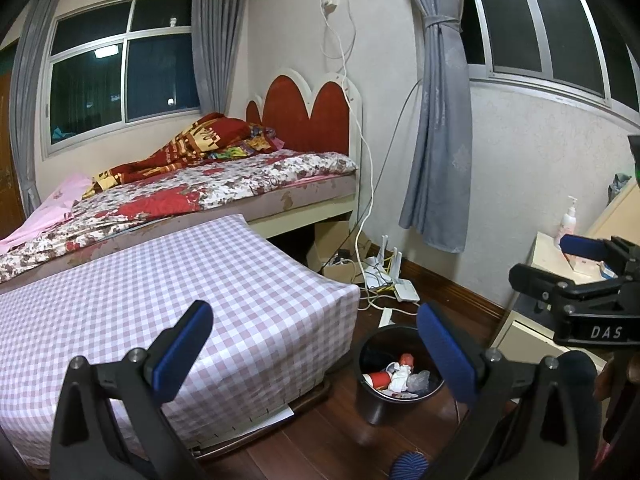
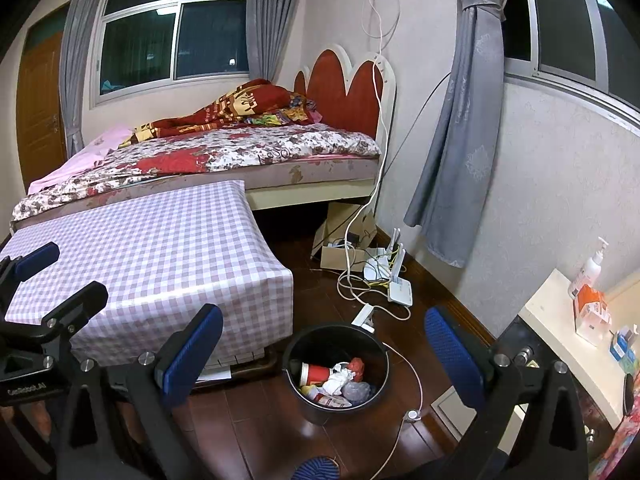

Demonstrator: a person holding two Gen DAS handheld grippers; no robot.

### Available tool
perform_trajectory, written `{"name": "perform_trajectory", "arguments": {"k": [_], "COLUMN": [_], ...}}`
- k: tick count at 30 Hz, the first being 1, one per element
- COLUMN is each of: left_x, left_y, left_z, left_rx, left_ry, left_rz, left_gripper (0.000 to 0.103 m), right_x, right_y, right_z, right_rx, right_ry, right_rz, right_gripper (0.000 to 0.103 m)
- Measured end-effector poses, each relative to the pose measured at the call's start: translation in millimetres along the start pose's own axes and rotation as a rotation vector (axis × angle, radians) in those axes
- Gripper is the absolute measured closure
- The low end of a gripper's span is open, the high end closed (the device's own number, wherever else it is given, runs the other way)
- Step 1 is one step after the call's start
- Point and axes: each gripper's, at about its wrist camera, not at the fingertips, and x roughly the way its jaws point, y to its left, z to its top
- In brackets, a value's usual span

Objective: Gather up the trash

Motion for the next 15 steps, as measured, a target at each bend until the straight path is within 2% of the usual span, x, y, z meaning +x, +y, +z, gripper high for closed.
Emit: {"name": "perform_trajectory", "arguments": {"k": [15], "left_x": [-0.5], "left_y": [2.4], "left_z": [4.6], "left_rx": [0.01], "left_ry": [-0.002], "left_rz": [-0.002], "left_gripper": [0.001], "right_x": [-2.2], "right_y": [0.6], "right_z": [-0.6], "right_rx": [0.002], "right_ry": [-0.004], "right_rz": [-0.001], "right_gripper": [0.001]}}
